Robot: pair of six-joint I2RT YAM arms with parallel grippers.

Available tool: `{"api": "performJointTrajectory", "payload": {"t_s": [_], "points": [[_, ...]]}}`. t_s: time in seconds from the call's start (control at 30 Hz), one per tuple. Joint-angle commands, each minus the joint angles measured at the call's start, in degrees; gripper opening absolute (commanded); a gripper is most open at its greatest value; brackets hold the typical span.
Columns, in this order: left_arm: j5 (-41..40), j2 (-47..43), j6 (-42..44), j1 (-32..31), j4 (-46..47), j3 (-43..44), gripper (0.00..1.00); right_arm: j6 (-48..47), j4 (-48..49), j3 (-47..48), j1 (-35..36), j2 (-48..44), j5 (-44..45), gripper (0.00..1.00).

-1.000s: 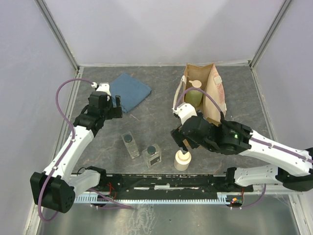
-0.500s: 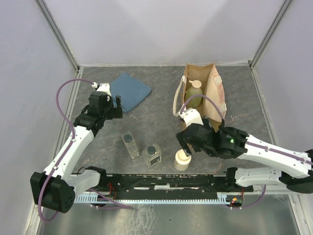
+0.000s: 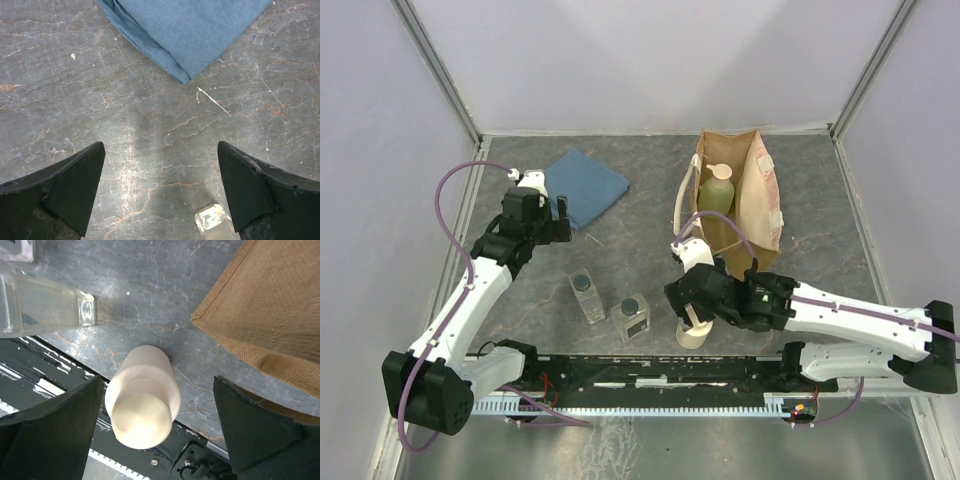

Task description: Place the personal care products into the canvas bag

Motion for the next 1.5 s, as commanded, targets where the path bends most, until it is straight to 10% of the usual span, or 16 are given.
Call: {"api": "performJointTrajectory", "payload": {"t_s": [0.0, 0.23, 1.47], "points": [[0.4, -0.7, -2.0, 0.3, 2.7, -0.1, 1.0, 0.6, -0.5, -0.6, 0.3, 1.4, -2.4, 0.97], [0.3, -0.7, -1.9, 0.3, 2.7, -0.2, 1.0, 3.5, -2.9, -0.9, 0.3, 0.3, -4.9, 0.84], [0.7, -0.4, -1.8, 0.3, 2.6, -0.3, 1.0, 2.1, 0.6, -2.3, 0.8, 11.3, -7.6, 0.85]]}}
